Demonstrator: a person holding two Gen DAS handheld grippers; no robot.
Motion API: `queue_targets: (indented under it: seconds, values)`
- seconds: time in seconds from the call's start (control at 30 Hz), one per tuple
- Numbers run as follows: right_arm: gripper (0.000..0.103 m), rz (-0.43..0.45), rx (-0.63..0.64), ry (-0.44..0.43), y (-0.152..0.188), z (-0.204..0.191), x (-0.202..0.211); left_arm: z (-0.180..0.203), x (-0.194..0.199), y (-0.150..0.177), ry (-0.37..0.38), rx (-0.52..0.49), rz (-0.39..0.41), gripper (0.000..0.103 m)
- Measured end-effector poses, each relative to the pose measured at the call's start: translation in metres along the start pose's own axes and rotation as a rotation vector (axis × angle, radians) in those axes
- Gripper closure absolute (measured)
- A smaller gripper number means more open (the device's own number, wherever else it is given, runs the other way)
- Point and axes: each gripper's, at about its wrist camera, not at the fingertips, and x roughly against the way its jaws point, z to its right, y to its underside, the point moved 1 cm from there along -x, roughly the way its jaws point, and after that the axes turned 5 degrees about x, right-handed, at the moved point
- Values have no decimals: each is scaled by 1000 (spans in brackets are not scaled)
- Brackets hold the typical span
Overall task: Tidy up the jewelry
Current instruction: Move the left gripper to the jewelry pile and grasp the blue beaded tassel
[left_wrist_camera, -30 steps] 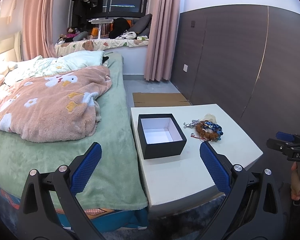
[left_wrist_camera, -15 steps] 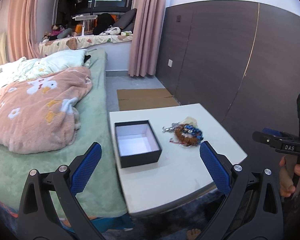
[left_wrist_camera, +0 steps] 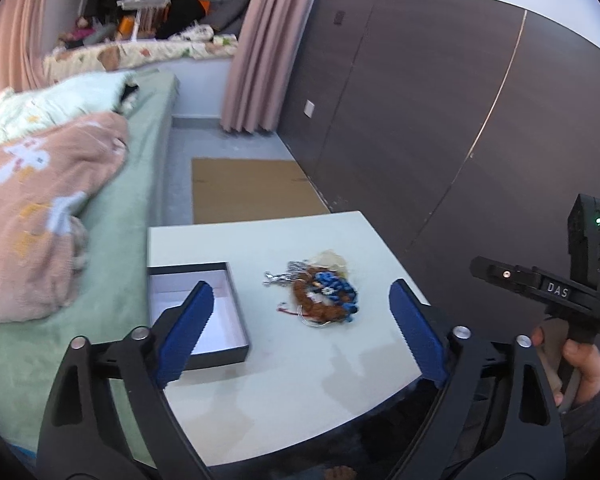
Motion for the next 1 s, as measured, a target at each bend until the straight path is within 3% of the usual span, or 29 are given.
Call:
queue_targets:
  seconds: [0.33,0.8,1.0]
  values:
    - [28,-36,-101,-35,6,31,-54,17,-90,-9,50,44,-175,42]
    - [35,-94,-237,-42,8,70,-103,1,-195,7,82,180,-400,51]
    - [36,-114,-241,-22,9,71,-115,-1,-221,19,103,209,-435,57]
